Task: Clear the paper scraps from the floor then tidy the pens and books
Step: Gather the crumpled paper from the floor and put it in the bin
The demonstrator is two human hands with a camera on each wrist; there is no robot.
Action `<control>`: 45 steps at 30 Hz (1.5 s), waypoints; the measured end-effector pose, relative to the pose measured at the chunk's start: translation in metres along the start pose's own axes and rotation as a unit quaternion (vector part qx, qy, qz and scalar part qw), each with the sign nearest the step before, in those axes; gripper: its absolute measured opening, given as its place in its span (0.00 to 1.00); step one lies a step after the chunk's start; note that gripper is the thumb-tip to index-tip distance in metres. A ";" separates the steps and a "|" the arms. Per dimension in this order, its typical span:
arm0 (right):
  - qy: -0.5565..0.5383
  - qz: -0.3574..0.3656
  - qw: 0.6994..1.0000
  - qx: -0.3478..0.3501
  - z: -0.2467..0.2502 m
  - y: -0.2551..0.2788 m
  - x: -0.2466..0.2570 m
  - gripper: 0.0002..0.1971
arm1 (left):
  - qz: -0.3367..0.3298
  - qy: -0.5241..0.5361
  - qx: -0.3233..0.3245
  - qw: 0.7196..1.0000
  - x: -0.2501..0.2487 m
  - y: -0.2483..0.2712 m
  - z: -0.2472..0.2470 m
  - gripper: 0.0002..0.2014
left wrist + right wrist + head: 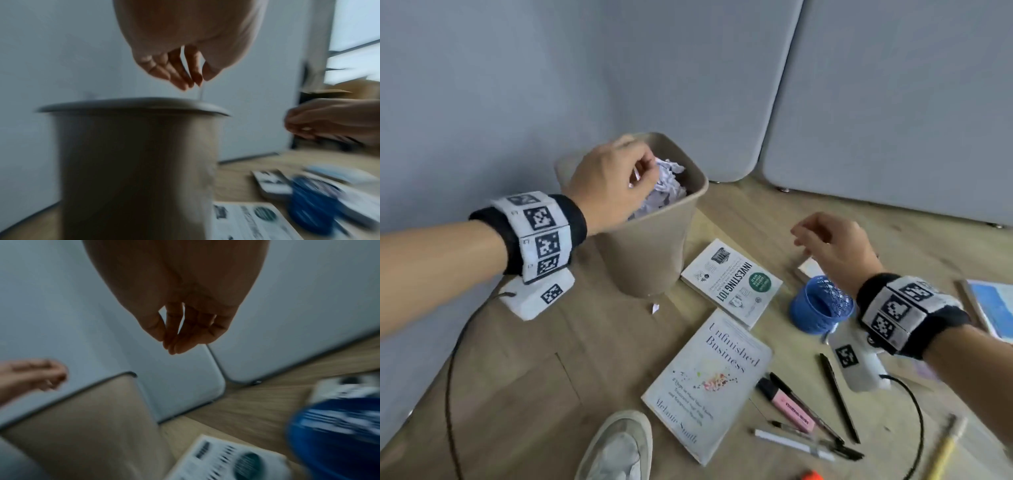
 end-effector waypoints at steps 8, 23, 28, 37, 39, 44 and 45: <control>0.237 -0.146 0.938 0.207 0.037 0.151 -0.145 0.07 | -0.010 -0.158 0.408 0.899 -0.045 0.095 -0.119 0.04; 0.278 -0.197 0.931 0.133 0.038 0.212 -0.223 0.04 | -0.067 -0.386 0.458 0.798 -0.043 0.148 -0.183 0.17; 0.201 -0.161 0.959 0.117 0.028 0.187 -0.188 0.16 | -0.070 -0.165 0.365 0.914 -0.068 0.119 -0.166 0.08; -0.035 0.187 0.978 -0.084 -0.054 -0.007 0.067 0.01 | -0.100 0.093 0.053 0.989 -0.068 0.008 -0.020 0.03; -0.069 0.199 0.975 -0.076 -0.081 -0.042 0.105 0.01 | -0.006 0.048 0.060 0.997 -0.029 -0.013 -0.016 0.05; 0.066 0.113 0.990 -0.059 -0.124 -0.080 0.121 0.15 | 0.083 -0.082 0.104 0.988 0.026 -0.022 -0.012 0.17; 0.085 0.053 0.992 -0.071 -0.126 -0.081 0.112 0.16 | 0.105 -0.094 0.084 0.986 0.033 -0.019 -0.011 0.16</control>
Point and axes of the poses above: each hand's wrist, its own y-axis away from the middle knuckle, its own z-axis out of the back of the hand, x = y × z, the point moved 1 cm from there along -y, towards the middle knuckle, and after that the axes turned 8 degrees about -y, right-handed, at the moved point
